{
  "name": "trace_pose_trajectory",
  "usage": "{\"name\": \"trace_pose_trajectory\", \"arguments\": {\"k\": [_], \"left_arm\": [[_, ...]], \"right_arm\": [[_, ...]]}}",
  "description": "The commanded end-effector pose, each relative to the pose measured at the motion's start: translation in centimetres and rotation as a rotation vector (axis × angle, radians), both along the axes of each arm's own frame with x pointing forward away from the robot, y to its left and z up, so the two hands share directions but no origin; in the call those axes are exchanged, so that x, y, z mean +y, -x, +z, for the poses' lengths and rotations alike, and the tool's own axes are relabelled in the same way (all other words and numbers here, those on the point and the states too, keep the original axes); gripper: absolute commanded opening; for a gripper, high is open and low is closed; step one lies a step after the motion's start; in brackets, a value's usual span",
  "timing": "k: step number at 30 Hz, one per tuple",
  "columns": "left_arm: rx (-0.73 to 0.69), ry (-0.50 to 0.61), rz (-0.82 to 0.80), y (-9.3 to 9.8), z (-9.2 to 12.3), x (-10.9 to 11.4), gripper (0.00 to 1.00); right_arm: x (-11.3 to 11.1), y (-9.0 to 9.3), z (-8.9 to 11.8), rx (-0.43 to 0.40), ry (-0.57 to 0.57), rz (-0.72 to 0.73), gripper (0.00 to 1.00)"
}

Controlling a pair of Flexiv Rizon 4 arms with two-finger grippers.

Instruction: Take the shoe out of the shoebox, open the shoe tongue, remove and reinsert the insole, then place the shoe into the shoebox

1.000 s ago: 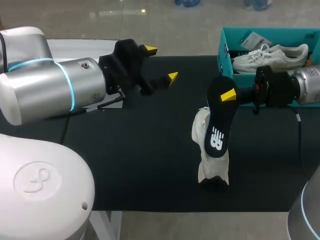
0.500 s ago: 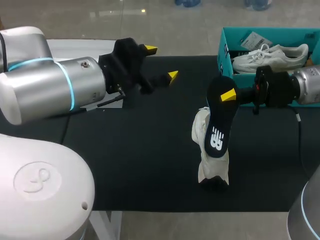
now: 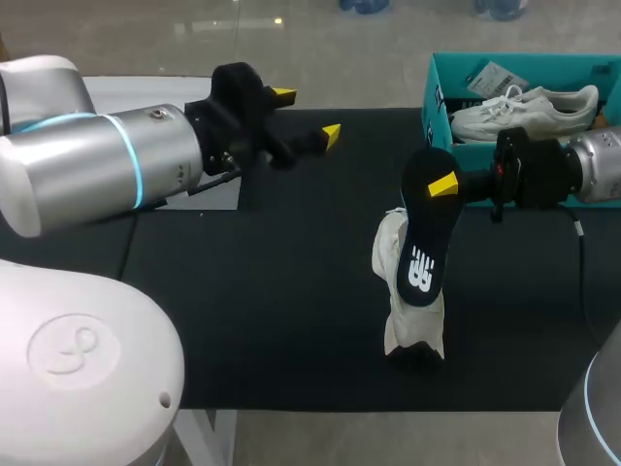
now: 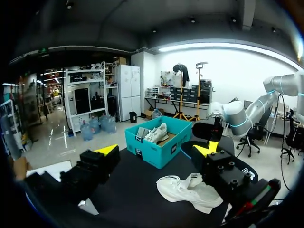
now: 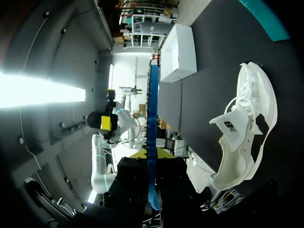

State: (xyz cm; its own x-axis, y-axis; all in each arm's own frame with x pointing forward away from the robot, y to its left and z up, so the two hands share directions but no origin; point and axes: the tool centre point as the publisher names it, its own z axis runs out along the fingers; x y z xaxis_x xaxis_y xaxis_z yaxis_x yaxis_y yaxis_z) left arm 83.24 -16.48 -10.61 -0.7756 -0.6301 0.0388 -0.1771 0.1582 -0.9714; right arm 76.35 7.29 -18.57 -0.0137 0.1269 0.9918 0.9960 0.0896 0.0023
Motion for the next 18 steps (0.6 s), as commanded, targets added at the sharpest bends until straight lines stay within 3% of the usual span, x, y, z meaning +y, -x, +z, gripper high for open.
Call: {"name": "trace_pose_trajectory", "arguments": {"k": [1,18], "left_arm": [[0.031,0.001,-0.007,-0.5,0.3,0.7,1.0],[0.094,0.044,0.032,-1.4,0.0,2.1,1.0]], "right_arm": [[0.0,0.1,0.0,0.0,0.002,-0.001,0.0],[0.0,0.1,0.0,0.0,0.002,-0.001,0.0]]}}
